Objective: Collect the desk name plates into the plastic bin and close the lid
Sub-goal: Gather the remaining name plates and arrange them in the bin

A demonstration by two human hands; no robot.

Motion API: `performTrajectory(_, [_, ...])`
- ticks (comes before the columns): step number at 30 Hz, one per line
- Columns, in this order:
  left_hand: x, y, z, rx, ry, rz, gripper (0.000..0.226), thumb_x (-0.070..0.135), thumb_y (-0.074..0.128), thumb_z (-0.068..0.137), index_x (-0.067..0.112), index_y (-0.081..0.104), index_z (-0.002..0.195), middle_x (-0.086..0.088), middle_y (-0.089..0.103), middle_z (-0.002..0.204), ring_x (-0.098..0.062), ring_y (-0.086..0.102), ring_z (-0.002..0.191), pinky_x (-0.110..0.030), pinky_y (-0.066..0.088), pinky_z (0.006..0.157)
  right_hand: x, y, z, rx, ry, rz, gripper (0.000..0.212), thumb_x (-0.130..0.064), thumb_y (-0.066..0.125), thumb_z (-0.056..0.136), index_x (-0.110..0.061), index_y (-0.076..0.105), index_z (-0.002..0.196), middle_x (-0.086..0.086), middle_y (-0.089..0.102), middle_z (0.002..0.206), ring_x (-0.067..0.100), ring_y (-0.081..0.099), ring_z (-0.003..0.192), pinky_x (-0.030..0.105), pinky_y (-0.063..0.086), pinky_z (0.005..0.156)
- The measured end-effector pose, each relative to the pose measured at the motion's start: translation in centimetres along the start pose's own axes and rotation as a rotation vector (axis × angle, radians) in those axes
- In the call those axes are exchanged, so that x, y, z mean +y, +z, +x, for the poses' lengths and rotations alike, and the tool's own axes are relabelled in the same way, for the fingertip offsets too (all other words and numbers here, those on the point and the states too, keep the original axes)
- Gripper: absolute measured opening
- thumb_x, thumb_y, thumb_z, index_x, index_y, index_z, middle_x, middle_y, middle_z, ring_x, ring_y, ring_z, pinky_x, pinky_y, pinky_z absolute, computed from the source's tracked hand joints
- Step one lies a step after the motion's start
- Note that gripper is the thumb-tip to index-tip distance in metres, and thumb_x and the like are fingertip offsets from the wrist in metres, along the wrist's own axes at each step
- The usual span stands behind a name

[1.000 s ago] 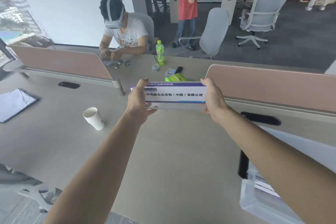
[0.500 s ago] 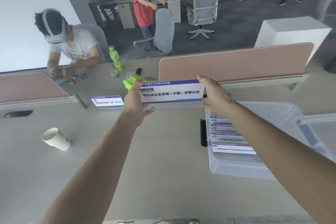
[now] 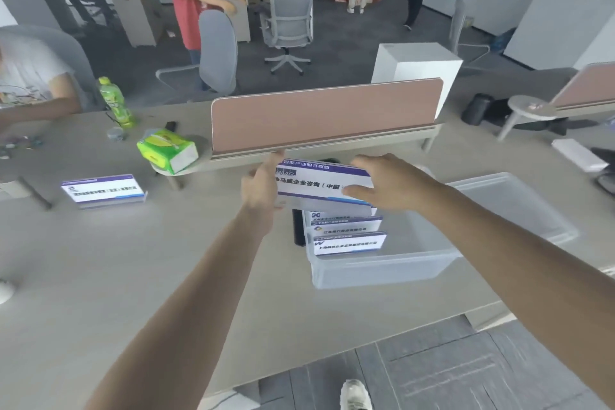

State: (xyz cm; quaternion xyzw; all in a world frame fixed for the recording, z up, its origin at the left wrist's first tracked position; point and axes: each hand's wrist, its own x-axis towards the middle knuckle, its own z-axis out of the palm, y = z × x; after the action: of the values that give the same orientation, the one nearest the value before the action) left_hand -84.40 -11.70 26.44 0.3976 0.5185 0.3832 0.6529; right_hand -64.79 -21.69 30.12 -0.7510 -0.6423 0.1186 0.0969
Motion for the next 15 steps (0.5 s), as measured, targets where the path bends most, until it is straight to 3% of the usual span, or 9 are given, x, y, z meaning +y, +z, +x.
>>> performTrajectory(3, [-0.6, 2.4, 0.0, -0.008, 0.026, 0.034, 0.027, 0.045, 0.063, 0.083, 0.019, 0.063, 0.091, 0.000, 0.069, 0.086, -0.018, 0.064, 0.077, -0.038, 0.052, 0.080, 2.5, -0.4, 0.2, 0.027, -0.032, -0.147, 0.028, -0.053, 0.055, 0.091, -0.033, 0.055, 0.111, -0.004, 0.051, 0.082, 0.024, 0.052, 0.082, 0.032, 0.038, 0.064])
performTrajectory(7, [-1.6, 6.3, 0.5, -0.045, -0.032, 0.090, 0.064, 0.058, 0.066, 0.064, 0.018, 0.066, 0.114, -0.003, 0.073, 0.107, -0.024, 0.069, 0.098, -0.039, 0.054, 0.074, 7.6, -0.5, 1.8, -0.021, -0.121, -0.092, 0.021, -0.035, 0.054, 0.095, -0.018, 0.051, 0.084, -0.001, 0.050, 0.071, 0.029, 0.053, 0.078, 0.032, 0.036, 0.058])
performTrajectory(11, [-2.6, 9.3, 1.2, -0.125, -0.154, 0.169, 0.073, 0.061, 0.069, 0.061, 0.022, 0.062, 0.123, -0.003, 0.066, 0.120, -0.031, 0.060, 0.114, -0.052, 0.047, 0.097, 12.8, 0.1, 3.1, -0.029, -0.183, -0.013, 0.021, -0.026, 0.054, 0.095, -0.013, 0.050, 0.079, 0.005, 0.053, 0.069, 0.032, 0.054, 0.075, 0.029, 0.030, 0.051])
performTrajectory(13, [-3.3, 10.0, 1.5, -0.136, -0.108, 0.359, 0.089, 0.069, 0.071, 0.052, 0.023, 0.055, 0.127, 0.002, 0.058, 0.123, -0.026, 0.053, 0.117, -0.044, 0.043, 0.096, 14.8, 0.5, 3.3, -0.033, -0.186, -0.052, 0.023, -0.026, 0.053, 0.095, -0.015, 0.046, 0.076, 0.002, 0.049, 0.065, 0.030, 0.050, 0.071, 0.027, 0.023, 0.048])
performTrajectory(15, [-4.1, 10.0, 1.6, -0.013, 0.122, 0.787, 0.091, 0.073, 0.071, 0.058, 0.024, 0.047, 0.130, 0.005, 0.050, 0.120, -0.020, 0.045, 0.116, -0.035, 0.040, 0.089, 16.4, 1.1, 3.5, -0.071, -0.198, -0.083, 0.027, -0.027, 0.051, 0.095, -0.017, 0.041, 0.072, -0.001, 0.045, 0.063, 0.030, 0.048, 0.070, 0.028, 0.022, 0.049])
